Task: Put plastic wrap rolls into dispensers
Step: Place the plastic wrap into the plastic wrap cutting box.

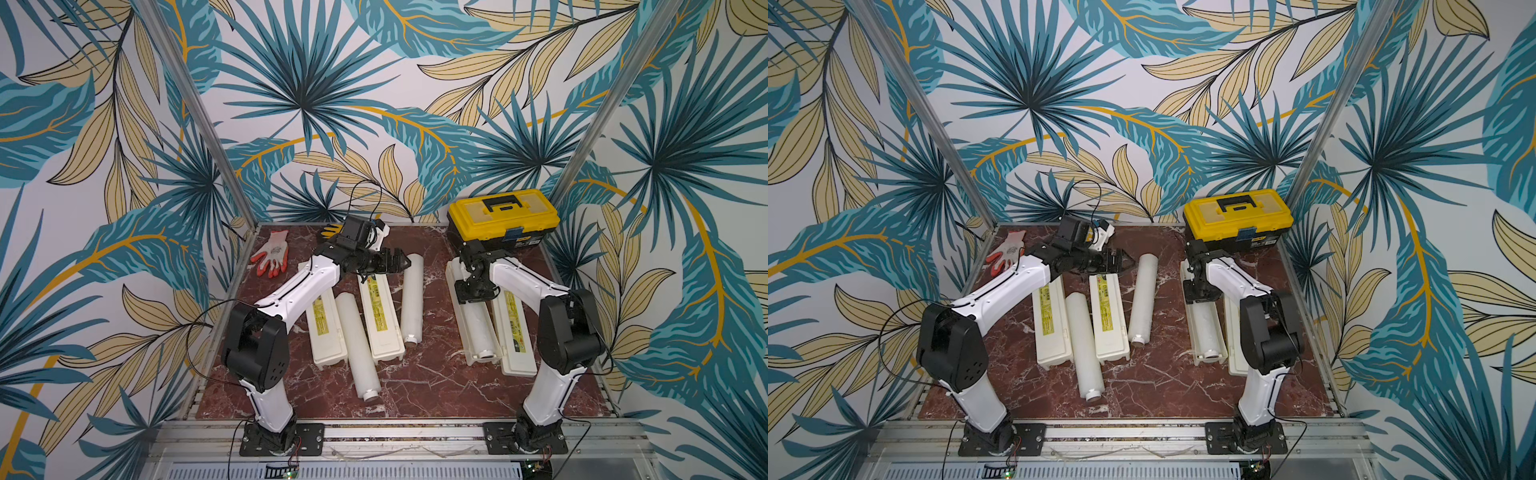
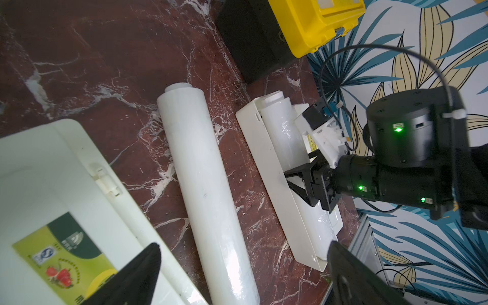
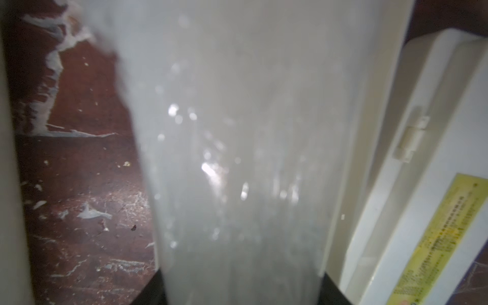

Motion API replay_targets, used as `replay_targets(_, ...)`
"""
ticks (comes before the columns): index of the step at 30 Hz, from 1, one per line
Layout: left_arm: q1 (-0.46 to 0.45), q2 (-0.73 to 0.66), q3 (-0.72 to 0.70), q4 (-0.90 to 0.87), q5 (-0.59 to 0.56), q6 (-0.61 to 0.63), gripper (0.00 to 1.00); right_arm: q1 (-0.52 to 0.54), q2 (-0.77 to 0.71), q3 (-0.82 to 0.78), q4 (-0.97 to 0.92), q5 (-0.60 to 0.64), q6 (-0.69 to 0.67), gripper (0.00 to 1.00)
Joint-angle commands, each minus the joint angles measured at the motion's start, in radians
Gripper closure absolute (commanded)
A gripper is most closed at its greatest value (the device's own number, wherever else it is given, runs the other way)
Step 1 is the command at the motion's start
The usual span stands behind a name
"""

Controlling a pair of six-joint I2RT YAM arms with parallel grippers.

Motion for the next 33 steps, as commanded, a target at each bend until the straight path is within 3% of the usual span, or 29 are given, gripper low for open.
replay_targets(1, 0.001, -0.002, 0.017, -0.003, 0.006, 0.005, 0.01, -0.002, 0.002, -0.031, 0.043, -0.02, 0.031, 0.69)
replay_targets(6, 0.002, 0.006, 0.021, -0.002, 0.005, 0.007, 0.01, -0.001, 0.018, -0.044, 0.049, -0.119, 0.066, 0.69)
replay_targets(13, 0.002, 0.02, 0.027, -0.003, 0.002, 0.007, 0.01, 0.021, 0.021, -0.077, 0.059, -0.162, 0.121, 0.65)
replay_targets(23, 0.002, 0.049, 0.051, -0.004, 0.007, -0.004, 0.01, 0.053, -0.013, -0.09, 0.091, -0.104, 0.19, 0.21)
replay_targets(29, -0.005, 0.056, 0.064, -0.003, 0.001, -0.001, 0.01, 0.055, -0.094, -0.046, 0.003, -0.07, 0.178, 0.02)
replay_targets(33, -0.014, 0.066, 0.081, -0.003, -0.003, -0.001, 0.01, 0.053, -0.134, -0.025, -0.041, -0.029, 0.141, 0.01)
